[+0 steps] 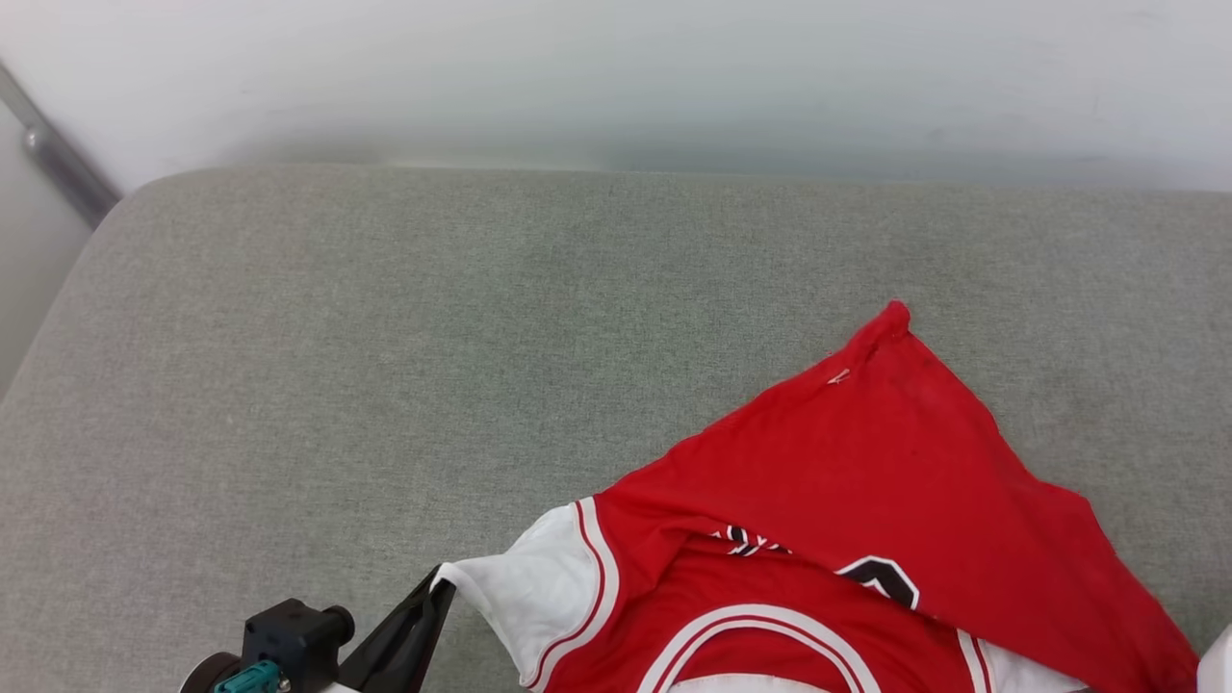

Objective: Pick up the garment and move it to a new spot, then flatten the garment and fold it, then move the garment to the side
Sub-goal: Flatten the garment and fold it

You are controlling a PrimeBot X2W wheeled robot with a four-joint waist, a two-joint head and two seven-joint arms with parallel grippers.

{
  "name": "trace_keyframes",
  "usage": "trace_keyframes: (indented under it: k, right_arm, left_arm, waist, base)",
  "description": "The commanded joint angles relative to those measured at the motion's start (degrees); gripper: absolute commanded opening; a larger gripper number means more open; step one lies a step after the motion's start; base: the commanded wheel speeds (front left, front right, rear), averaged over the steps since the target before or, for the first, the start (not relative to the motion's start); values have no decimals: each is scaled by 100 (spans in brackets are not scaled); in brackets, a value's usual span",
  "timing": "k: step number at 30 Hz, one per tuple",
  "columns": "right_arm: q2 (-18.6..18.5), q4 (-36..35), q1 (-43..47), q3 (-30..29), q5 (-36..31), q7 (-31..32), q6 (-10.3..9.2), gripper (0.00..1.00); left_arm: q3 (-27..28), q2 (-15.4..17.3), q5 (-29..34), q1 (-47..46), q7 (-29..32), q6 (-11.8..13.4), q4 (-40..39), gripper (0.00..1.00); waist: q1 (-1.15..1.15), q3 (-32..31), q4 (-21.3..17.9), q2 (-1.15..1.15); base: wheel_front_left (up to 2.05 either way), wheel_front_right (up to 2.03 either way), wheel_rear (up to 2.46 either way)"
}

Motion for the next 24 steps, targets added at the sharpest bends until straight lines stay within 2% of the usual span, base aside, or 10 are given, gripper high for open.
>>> trace_keyframes:
  k: [1,6,7,8,12,18,19,24]
  right_arm:
    - [82,33,141,26,-27,-94,-2,0]
    - [169,140,162,48,-85,-308,-2,0]
    - [176,135,135,62,-77,-343,-2,41]
    - [171,131,96,60,-78,-379,-2,100]
    - [16,-43,-121,171,-27,-404,-2,100]
    - [-120,-652,-590,295,187,-125,-2,100]
    - [-158,-937,-843,411,202,58,-2,100]
    - [-173,-1230,-1494,635,110,405,-2,100]
  left_arm:
    - [-13,-14,14,-21,-37,13,27,0]
    - [-56,-31,21,-44,-20,16,30,0]
    - [-62,-28,26,-42,-9,19,19,0]
    - [-67,-23,28,-43,5,27,3,0]
    - [-83,14,45,-53,40,29,-81,0]
    - [-112,23,98,-169,104,59,-238,0]
    - [-123,3,124,-199,114,72,-306,0]
    - [-197,-29,221,-331,120,53,-393,0]
  waist:
    - [0,-4,-25,0]
    - [0,-7,-40,0]
    - [0,-8,-33,0]
    - [0,-7,-27,0]
    - [0,39,32,0]
    - [0,184,209,0]
    - [0,273,310,0]
    - [0,510,556,0]
  base:
    - [0,0,0]
    - [0,0,0]
    - [0,0,0]
    - [0,0,0]
    - [0,0,0]
    - [0,0,0]
    - [0,0,0]
    - [0,0,0]
